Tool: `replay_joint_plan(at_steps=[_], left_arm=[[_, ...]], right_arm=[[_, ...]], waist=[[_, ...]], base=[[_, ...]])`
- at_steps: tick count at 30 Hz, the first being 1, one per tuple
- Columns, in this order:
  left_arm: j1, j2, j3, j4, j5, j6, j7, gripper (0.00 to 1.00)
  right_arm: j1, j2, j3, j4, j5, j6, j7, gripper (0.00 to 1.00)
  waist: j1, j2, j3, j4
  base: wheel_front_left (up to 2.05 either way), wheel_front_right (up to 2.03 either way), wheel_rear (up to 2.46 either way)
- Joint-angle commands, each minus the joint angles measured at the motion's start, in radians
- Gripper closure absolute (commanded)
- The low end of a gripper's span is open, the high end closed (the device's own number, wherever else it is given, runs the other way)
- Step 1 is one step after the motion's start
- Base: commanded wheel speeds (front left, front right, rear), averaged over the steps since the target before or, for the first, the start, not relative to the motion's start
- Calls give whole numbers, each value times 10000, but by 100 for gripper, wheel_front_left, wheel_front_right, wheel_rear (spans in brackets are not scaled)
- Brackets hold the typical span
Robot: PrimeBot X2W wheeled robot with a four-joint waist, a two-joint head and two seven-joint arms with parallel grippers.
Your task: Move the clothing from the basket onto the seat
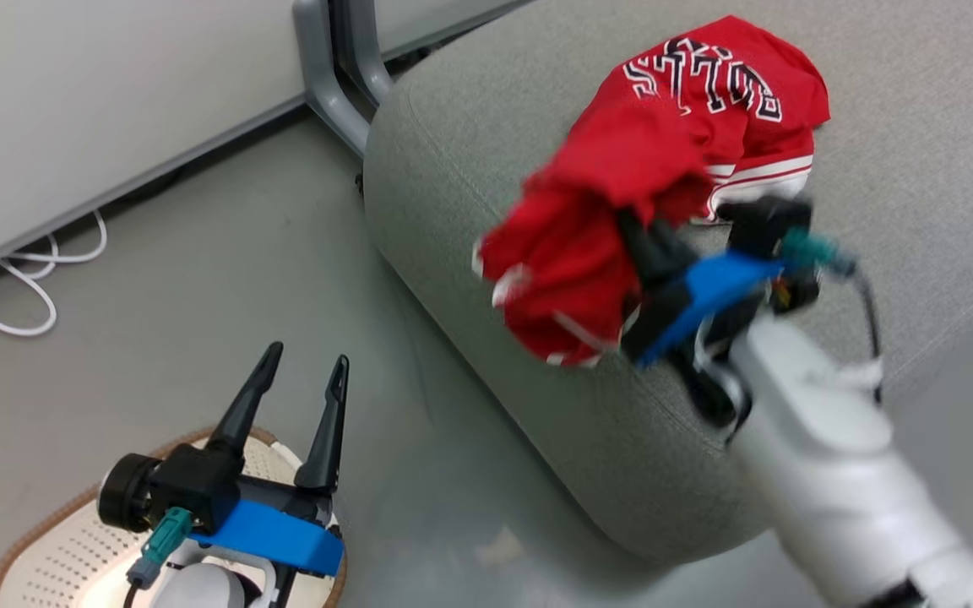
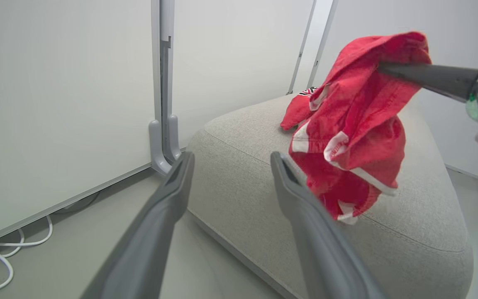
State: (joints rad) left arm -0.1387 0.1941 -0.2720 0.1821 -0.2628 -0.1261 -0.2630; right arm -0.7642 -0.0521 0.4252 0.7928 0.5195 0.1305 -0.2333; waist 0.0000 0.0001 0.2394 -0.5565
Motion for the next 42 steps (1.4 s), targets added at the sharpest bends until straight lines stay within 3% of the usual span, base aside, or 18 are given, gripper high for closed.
replay_joint_plan(at_steps=[1, 7, 11, 17, 27, 29, 30, 35, 42], left_arm=[[-194, 117, 36, -130, 69, -72, -26, 0], [-1124, 671, -508, -575, 217, -43, -26, 0], [-2104, 1159, -755, -1109, 251, -41, 137, 0], [-2888, 1754, -525, -2163, 288, -40, 489, 0], [-3028, 1996, -332, -2909, 198, 60, 513, 0], [-3035, 1926, -441, -2801, 156, 52, 461, 0], [-3045, 1856, -508, -2731, 135, 46, 425, 0], [-3070, 1343, -923, -2089, -447, -15, 171, 0], [-2551, 364, -1243, -563, -1244, -64, -17, 0]], right_arm=[[-663, -147, -195, 17, 281, 5, 193, 100], [-2873, -1657, -1490, 242, 1286, 5, 721, 100], [-4106, -2944, -3079, 540, 1839, 5, 429, 100], [-4621, -4086, -4441, 1106, 1800, 5, -21, 100], [-3992, -3828, -5686, 2098, 1747, 5, -321, 99], [-3810, -3813, -5915, 1922, 1514, 5, -325, 15], [-3672, -3792, -6012, 1835, 1388, 5, -326, 0], [-2980, -3705, -5935, 1418, 690, 3, -323, 0], [-1534, -3757, -5043, 1195, -252, 5, -213, 0]], waist=[[0, -1, 443, 27], [0, -1, 2150, 757], [0, -1, 3691, 1289], [0, -1, 5463, 1752], [0, -1, 6325, 1975], [0, -1, 6152, 2020], [0, -1, 6030, 2060], [0, -1, 4892, 2416], [0, -1, 2100, 3054]], base=[[0, 0, 0], [0, 0, 0], [0, 0, 0], [0, 0, 0], [0, 0, 0], [0, 0, 0], [0, 0, 0], [0, 0, 0], [0, 0, 0]])
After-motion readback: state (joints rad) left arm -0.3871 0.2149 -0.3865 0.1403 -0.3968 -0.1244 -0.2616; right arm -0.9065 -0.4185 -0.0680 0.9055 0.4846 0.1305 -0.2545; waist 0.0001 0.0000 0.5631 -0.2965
